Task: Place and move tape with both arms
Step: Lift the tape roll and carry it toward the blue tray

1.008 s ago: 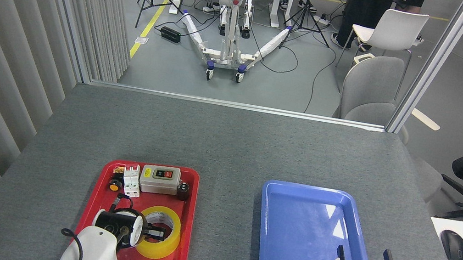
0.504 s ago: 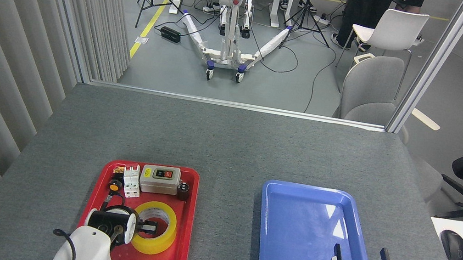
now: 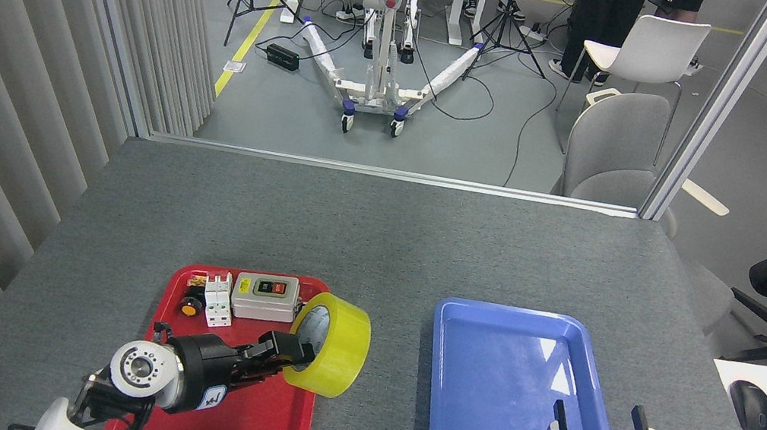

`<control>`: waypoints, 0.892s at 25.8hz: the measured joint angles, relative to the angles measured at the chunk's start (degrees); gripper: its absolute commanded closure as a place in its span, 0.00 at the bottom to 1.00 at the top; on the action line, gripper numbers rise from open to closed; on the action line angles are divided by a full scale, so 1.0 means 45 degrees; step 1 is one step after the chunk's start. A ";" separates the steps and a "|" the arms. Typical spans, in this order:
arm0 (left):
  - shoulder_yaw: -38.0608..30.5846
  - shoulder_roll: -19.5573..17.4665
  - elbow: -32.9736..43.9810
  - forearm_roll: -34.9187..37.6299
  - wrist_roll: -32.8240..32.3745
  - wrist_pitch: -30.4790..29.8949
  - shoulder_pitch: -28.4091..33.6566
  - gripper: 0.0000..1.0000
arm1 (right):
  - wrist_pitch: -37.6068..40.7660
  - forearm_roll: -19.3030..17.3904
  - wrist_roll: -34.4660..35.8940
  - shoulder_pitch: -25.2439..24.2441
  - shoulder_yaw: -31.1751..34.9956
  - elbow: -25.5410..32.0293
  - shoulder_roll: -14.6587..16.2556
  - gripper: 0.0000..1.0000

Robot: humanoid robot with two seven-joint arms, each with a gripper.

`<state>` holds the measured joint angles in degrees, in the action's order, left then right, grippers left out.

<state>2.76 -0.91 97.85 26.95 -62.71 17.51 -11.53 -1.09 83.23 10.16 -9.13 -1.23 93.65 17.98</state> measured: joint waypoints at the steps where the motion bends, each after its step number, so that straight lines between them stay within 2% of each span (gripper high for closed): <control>1: -0.0033 0.0034 0.0097 -0.0956 0.0000 -0.0131 0.0158 1.00 | 0.0082 -0.0122 -0.0002 0.0010 -0.0110 0.0046 0.0185 0.01; 3: -0.0051 0.0160 0.0204 -0.2790 0.0000 -0.0344 0.0526 1.00 | 0.0326 -0.0829 -0.0016 0.0098 -0.0579 0.0237 0.0836 0.01; 6: -0.0030 0.0383 0.0266 -0.4715 -0.0015 -0.0612 0.1185 1.00 | 0.1032 -0.2937 0.0006 0.0367 -0.1541 0.0519 0.2216 0.01; 10: 0.0319 0.0751 0.0278 -0.5622 -0.0078 -0.1206 0.1943 1.00 | 0.3577 -0.6564 0.0293 0.0770 -0.2232 0.0608 0.3994 0.01; 13: 0.0537 0.0890 0.0273 -0.5771 -0.0049 -0.1383 0.2170 1.00 | 0.6095 -0.8655 -0.0132 0.0863 -0.2219 0.0579 0.4694 0.01; 16: 0.0644 0.0926 0.0270 -0.5815 -0.0020 -0.1502 0.2249 1.00 | 0.8675 -0.9978 -0.2178 0.0776 -0.1484 0.0551 0.4639 0.01; 19: 0.0682 0.0939 0.0269 -0.5827 -0.0015 -0.1594 0.2273 1.00 | 0.9742 -1.1166 -0.4932 0.0495 -0.0543 0.0462 0.3696 0.01; 23: 0.0690 0.0928 0.0268 -0.5843 -0.0011 -0.1714 0.2286 1.00 | 1.0140 -1.1919 -0.8621 0.0485 0.0176 0.0383 0.2088 0.01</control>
<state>5.87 3.27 99.05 0.66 -62.76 9.80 -1.24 44.54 29.60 -28.64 -6.95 -0.44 95.38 27.38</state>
